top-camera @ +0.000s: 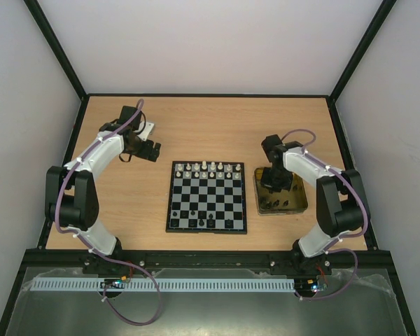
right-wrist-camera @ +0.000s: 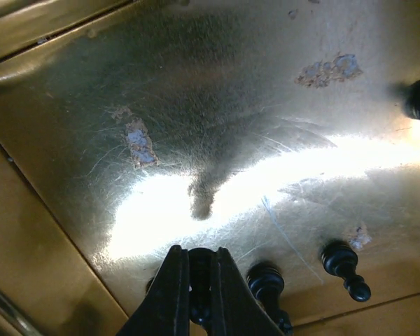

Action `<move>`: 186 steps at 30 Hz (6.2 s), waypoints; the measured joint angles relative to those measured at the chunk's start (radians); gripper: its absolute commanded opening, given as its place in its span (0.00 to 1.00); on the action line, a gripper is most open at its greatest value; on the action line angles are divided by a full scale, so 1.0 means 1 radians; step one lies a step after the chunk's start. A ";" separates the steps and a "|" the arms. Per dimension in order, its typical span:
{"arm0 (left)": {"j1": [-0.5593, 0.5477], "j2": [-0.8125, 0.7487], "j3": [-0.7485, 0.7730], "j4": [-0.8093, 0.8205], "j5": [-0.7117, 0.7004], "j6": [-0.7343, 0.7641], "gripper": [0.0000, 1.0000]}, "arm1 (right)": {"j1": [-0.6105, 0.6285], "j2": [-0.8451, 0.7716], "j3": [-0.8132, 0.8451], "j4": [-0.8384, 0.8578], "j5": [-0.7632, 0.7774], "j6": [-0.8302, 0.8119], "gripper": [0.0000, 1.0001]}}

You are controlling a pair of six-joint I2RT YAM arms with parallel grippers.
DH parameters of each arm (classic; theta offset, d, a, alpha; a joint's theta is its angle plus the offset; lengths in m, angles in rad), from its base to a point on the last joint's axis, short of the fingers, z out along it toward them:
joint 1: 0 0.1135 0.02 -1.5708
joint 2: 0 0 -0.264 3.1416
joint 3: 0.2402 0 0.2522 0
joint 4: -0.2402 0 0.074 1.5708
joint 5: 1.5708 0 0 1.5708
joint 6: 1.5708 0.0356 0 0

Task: Set up the chess pieces on the board
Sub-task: Pick up the chess piece from the storage box, then place the chess piece on the chessboard, then move the storage box to the center of the board.

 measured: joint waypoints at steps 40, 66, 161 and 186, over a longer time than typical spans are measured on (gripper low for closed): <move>-0.005 0.000 0.017 -0.003 0.000 0.000 0.99 | 0.463 0.017 0.138 -0.043 -0.058 0.196 0.02; -0.005 0.000 0.017 -0.003 0.000 0.000 0.99 | 0.660 0.160 0.168 -0.004 -0.048 0.197 0.02; -0.005 0.000 0.017 -0.002 0.001 0.000 0.99 | 0.701 0.171 0.174 -0.011 -0.080 0.199 0.27; -0.005 0.000 0.017 -0.005 -0.021 0.006 0.99 | 0.095 -0.118 0.203 -0.113 0.093 0.103 0.26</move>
